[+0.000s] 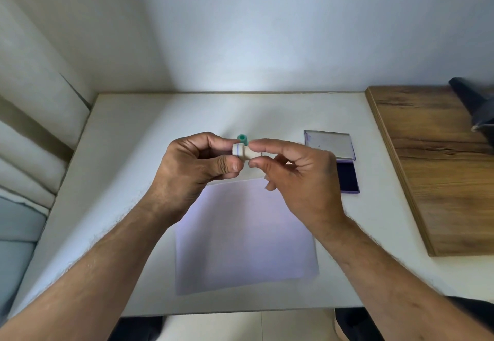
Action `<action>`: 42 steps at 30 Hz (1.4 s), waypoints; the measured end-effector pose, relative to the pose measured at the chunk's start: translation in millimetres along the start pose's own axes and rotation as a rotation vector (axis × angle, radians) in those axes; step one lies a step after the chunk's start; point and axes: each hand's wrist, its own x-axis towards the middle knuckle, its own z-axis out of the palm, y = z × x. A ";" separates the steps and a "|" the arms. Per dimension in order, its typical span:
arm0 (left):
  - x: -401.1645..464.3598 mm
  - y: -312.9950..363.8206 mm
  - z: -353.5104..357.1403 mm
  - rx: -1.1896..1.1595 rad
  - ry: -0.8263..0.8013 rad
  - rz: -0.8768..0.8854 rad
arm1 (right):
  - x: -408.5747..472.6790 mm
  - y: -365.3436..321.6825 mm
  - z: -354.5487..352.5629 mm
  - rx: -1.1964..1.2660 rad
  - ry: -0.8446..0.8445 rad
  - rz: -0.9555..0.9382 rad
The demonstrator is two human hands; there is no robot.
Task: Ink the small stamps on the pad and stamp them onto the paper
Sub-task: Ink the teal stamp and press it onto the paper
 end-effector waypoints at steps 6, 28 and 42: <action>-0.6 6.2 6.2 0.078 0.021 0.162 | 12.7 -2.8 -1.6 0.443 -0.118 0.367; -3.9 -5.6 9.3 0.745 0.257 0.312 | 25.1 17.7 -10.4 -0.107 0.130 0.459; 1.5 -7.0 1.9 0.836 0.409 0.330 | 45.5 28.9 23.5 -0.917 0.018 0.000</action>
